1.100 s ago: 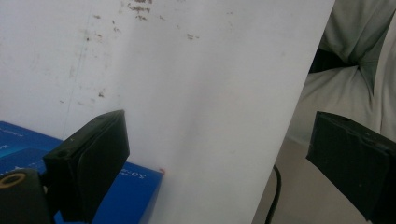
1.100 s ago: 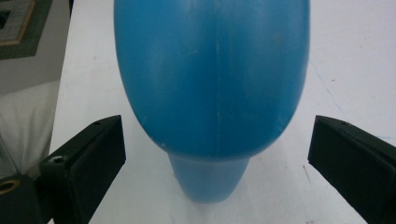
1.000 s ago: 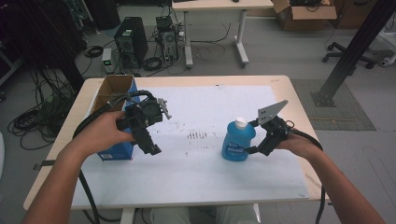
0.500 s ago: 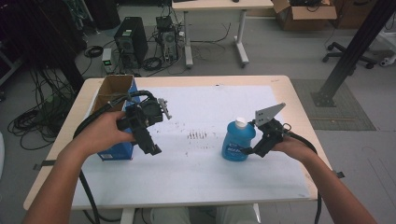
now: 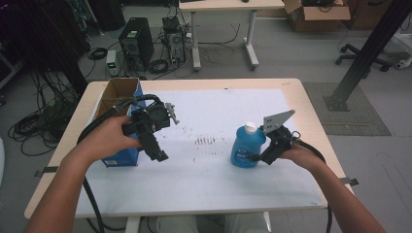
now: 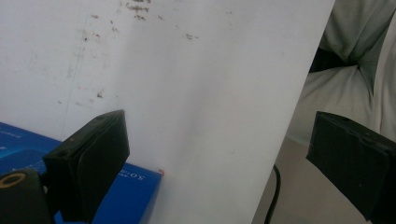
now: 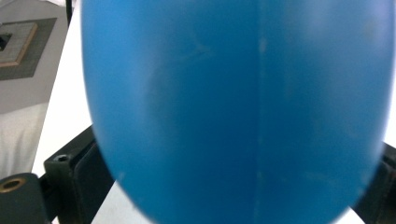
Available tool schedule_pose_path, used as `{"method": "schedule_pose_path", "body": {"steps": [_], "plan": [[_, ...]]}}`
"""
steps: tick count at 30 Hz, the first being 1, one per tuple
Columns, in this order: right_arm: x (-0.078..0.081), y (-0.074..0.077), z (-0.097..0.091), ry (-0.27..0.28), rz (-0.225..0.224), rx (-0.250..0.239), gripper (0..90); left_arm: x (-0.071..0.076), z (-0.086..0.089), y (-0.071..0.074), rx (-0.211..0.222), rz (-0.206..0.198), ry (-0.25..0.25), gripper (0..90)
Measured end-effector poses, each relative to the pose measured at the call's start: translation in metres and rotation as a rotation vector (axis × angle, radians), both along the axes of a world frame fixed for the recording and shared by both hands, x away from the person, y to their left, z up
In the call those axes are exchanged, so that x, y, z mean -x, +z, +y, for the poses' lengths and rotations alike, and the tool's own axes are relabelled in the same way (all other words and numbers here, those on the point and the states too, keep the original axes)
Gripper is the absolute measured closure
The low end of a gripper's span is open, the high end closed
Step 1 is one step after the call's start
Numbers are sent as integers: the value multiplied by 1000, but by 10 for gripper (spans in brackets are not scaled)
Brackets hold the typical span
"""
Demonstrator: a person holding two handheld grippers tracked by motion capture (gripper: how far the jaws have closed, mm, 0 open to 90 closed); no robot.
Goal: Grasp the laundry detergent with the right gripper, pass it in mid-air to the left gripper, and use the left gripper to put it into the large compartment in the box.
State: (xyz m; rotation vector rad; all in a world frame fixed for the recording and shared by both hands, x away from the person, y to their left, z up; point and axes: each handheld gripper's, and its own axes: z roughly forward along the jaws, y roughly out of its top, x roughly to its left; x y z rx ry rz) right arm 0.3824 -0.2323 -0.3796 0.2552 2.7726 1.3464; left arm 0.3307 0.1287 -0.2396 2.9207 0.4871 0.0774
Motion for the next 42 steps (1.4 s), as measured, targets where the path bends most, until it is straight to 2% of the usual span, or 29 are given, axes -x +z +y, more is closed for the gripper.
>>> {"method": "schedule_pose_path", "body": {"steps": [5, 15, 32, 42], "plan": [[0, -2, 1, 2, -4, -10, 72, 0, 0, 1, 1, -2, 0, 59], [1, -2, 2, 13, -17, -32, 171, 0, 1, 0, 1, -1, 2, 59], [1, -5, 0, 2, -25, -48, 264, 0, 1, -1, 1, 0, 1, 60], [2, -5, 0, 14, -39, -49, 327, 0, 0, -1, 2, -1, 3, 60]]}}
